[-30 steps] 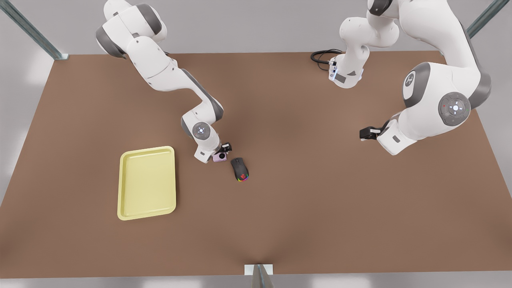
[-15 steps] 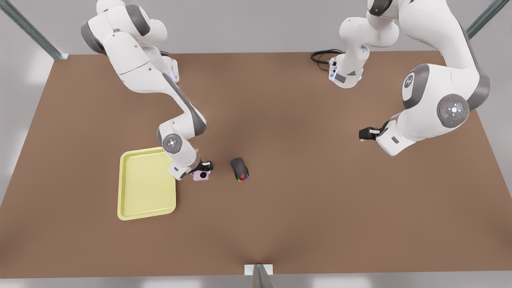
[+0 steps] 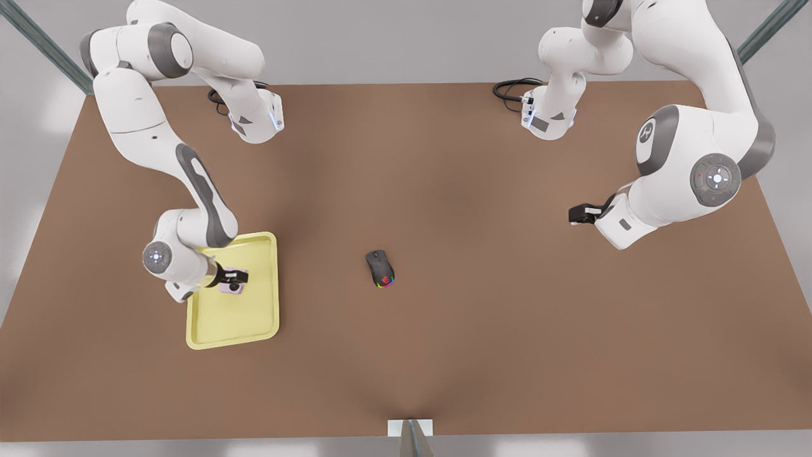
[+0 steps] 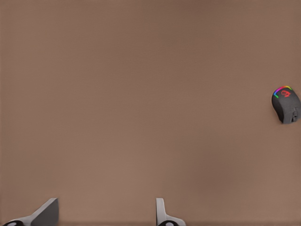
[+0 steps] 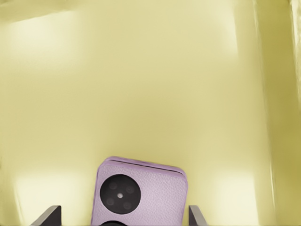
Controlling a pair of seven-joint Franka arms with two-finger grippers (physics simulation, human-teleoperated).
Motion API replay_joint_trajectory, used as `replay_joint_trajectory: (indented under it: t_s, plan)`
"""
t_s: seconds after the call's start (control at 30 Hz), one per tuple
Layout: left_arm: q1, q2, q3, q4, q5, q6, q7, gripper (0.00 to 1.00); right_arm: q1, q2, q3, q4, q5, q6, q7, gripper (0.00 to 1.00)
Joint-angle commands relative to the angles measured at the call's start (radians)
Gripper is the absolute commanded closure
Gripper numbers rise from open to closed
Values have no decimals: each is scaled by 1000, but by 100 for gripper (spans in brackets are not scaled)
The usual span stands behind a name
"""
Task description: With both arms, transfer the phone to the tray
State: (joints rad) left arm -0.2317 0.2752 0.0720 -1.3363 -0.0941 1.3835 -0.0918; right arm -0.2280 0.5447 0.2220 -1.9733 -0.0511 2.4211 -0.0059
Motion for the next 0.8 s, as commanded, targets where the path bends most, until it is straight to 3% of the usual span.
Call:
replay_joint_trajectory:
  t_s: [0.0, 0.13, 0.23, 0.27, 0.3, 0.43, 0.53, 0.57, 0.7, 0.77]
  plan:
    - [0, -2, 0, 0, 2, -1, 3, 0, 6, -12, 4, 22, 1, -26, -322, 0]
    - [0, -37, -5, 2, -3, -37, 7, 0, 64, -22, 11, 369, -1, -384, -312, 0]
    - [22, -65, -6, 31, -15, -146, 10, 0, 242, -26, 11, 662, -73, -615, -48, 0]
    - [20, -67, -8, 31, -16, -149, 9, 0, 269, -43, 13, 685, -72, -625, 26, 0]
    - [20, -59, -1, 31, -21, -144, 17, 0, 273, -112, 20, 665, -62, -718, 75, 0]
    - [20, -44, 2, 31, -18, -100, 14, 0, 234, -264, 22, 499, -50, -767, 172, 0]
    - [20, -42, 2, 31, -18, -118, 7, 0, 131, -443, 22, 232, -44, -680, 169, 0]
    - [20, -42, 2, 31, -15, -118, 4, 0, 105, -451, 20, 223, -49, -666, 141, 0]
    - [20, -40, 2, 31, -7, -118, 4, 0, 292, -468, -179, 222, -39, -665, 142, 0]
    - [20, -40, 2, 31, -9, -118, 4, 0, 291, -451, -179, 252, -18, -657, 142, 0]
